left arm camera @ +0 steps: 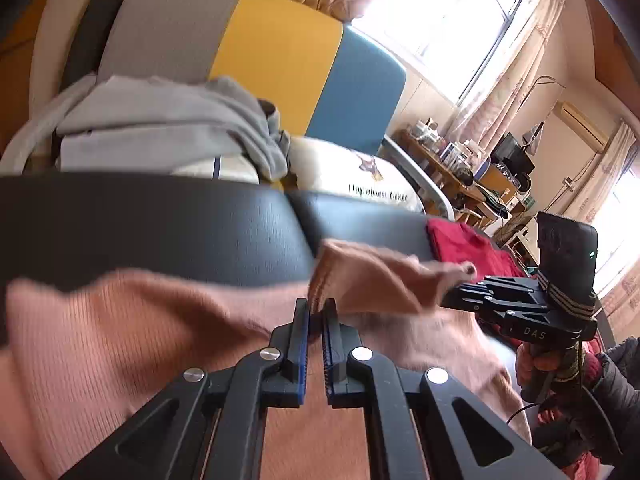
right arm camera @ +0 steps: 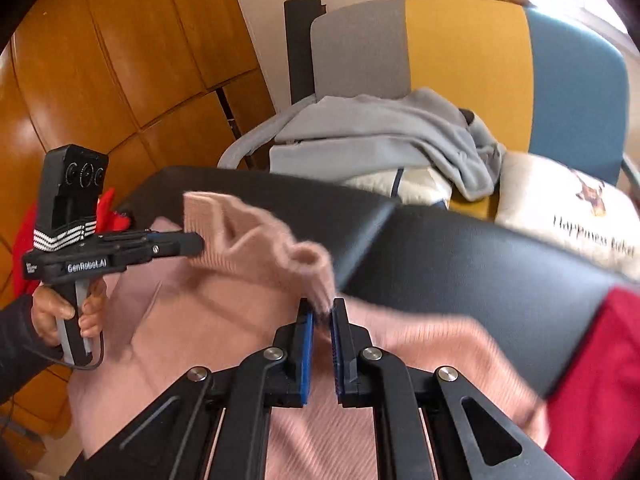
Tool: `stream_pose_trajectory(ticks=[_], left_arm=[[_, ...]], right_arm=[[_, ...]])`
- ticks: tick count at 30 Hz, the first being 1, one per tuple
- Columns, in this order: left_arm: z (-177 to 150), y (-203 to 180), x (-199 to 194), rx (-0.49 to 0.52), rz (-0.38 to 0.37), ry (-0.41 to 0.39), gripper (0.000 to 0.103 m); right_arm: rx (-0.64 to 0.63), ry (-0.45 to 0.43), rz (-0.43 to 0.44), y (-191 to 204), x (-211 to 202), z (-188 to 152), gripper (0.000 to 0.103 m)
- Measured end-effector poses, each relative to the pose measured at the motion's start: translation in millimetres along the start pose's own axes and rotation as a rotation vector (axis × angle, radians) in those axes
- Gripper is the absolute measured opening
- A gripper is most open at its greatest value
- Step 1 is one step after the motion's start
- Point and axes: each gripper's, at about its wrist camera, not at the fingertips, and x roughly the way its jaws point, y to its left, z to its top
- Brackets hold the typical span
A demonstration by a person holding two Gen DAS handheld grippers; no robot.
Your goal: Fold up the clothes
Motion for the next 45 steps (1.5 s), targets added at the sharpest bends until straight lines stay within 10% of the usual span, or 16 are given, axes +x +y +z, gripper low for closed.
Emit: stream_pose_trajectory(ticks=[13, 17, 21, 29, 40, 45], left_arm=[[-74, 17, -2, -0.15, 0.013, 0.043, 0.005], [-86, 45, -17, -0.376, -0.139, -0.006, 0.016], [-87, 59, -21, -0.523, -0.227, -0.047, 0.024], [-70, 50, 5, -0.607, -0.259, -0.045, 0.031], [-82, 81, 17, -0.887, -0.395, -0.127, 0.048], [-73, 70, 24, -0.823, -0.367, -0.085, 0.048]], right_arm=[[0.116, 0.047, -0.004, 10, -2, -82, 0.006], [0.273, -0.006, 0.096, -2, -12, -90, 0.021], [0.45, -0.078, 0.221, -15, -16, -93, 0.075], [0.517, -0.115, 0.242, 0, 7, -82, 0.076], [0.513, -0.228, 0.305, 6, 12, -87, 0.103], [0.492, -0.201, 0.284, 8, 13, -84, 0.103]])
